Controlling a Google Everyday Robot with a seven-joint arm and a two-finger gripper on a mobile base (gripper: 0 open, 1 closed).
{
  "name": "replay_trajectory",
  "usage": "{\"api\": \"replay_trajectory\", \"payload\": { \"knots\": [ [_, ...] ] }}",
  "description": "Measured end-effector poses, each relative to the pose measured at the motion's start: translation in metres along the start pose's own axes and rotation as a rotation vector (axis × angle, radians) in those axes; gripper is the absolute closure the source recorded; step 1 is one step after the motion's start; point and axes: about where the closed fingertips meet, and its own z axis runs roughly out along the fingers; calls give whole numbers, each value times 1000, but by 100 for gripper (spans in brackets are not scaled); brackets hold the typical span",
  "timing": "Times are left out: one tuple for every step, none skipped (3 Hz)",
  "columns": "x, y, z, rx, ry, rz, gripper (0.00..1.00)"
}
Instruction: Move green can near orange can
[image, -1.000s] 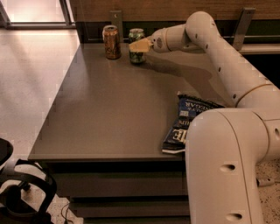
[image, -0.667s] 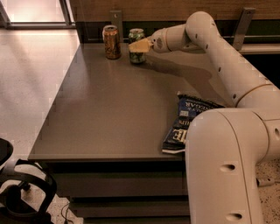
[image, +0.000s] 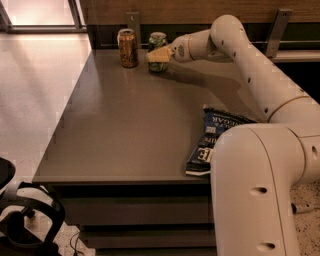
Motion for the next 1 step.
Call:
{"api": "replay_trajectory", "payload": {
  "knots": [
    [1, 2, 3, -4, 2, 1, 0]
  ]
}}
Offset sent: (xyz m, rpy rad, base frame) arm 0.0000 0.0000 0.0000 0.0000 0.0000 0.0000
